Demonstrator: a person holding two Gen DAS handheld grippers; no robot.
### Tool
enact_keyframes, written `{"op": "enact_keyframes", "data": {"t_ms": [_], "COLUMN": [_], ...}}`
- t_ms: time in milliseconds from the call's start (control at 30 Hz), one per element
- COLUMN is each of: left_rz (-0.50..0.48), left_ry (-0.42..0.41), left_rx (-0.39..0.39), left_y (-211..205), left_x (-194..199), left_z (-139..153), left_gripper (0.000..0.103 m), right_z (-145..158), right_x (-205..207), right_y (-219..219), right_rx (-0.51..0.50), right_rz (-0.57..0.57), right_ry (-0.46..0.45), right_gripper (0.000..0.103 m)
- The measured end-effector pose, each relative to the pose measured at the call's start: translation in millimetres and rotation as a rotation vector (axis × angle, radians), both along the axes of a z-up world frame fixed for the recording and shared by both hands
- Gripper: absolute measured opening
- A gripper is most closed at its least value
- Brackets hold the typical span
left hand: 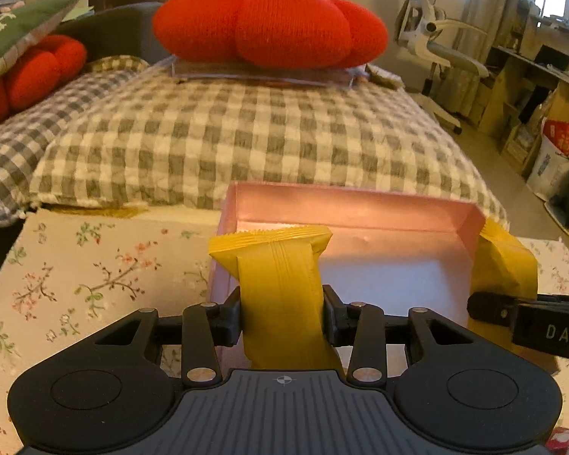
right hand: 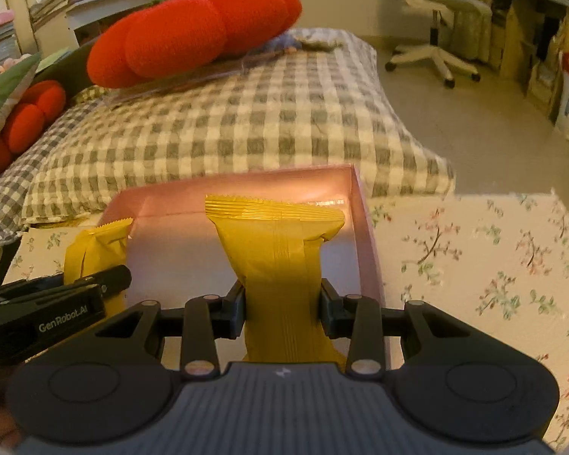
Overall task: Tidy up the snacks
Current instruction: 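Carry yellow packs into the silver box with both grippers and release, then grasp pink candy bag with left gripper while right gripper grasps cookie pack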
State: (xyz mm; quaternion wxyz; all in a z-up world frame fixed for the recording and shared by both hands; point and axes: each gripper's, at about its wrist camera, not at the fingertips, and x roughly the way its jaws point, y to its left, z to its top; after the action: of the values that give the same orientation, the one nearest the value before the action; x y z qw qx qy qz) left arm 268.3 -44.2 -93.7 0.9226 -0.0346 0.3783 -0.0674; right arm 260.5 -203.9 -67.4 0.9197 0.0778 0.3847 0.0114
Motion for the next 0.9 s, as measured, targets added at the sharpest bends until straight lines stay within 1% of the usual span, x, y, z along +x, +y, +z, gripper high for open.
{"op": "enact_keyframes", "data": {"t_ms": [33,67,100,167,200,233,267,300,333,433,533,633,667,767,900], "left_rz": [0.002,0.003,0.003,0.009,0.012,0.019,0.029,0.041,0.051,0.082,0.102,0.082,0.083,0.099,0.14], "left_ry": [0.007,0.011,0.015,0.001,-0.01,-0.018,-0.017,-0.009,-0.005,0.006,0.029,0.044,0.04,0.047,0.064], "left_rx": [-0.003,-0.007,-0.01,-0.003,0.001,0.006,0.012,0.018,0.02,0.006,-0.013,-0.013,-0.011,0.001,-0.028], "left_y": [0,1,1,3,4,5,7,8,10,18,23,24,26,37,61], "left_x": [0,0,-1,-5,-9,-12,-14,-18,-23,-40,-59,-80,-87,-102,-114], "left_z": [-2,-2,-1,4,9,13,17,22,26,38,46,51,52,52,49], "left_gripper": [0.042,0.042,0.043,0.049,0.052,0.059,0.062,0.062,0.062,0.067,0.069,0.07,0.071,0.072,0.072], "right_z": [-2,-3,-4,-1,3,8,14,19,24,39,51,51,50,50,53], "right_x": [0,0,1,-1,-4,-5,-8,-11,-15,-29,-48,-65,-69,-84,-104], "right_y": [-2,-2,-2,-1,0,0,0,0,-2,-9,-13,-10,-7,-3,-4], "right_rx": [0.007,0.015,0.023,0.021,0.009,-0.006,-0.017,-0.018,-0.008,0.011,0.035,0.044,0.028,0.0,0.058], "right_rz": [-0.007,-0.011,-0.01,0.003,0.008,0.005,-0.002,-0.011,-0.016,-0.03,-0.046,-0.019,-0.007,0.002,0.008], "right_ry": [0.004,0.007,0.013,0.013,0.003,-0.008,-0.017,-0.023,-0.028,-0.01,0.012,0.042,0.055,0.065,0.079], "right_gripper": [0.035,0.036,0.039,0.044,0.047,0.052,0.055,0.061,0.064,0.065,0.071,0.072,0.072,0.072,0.072]}}
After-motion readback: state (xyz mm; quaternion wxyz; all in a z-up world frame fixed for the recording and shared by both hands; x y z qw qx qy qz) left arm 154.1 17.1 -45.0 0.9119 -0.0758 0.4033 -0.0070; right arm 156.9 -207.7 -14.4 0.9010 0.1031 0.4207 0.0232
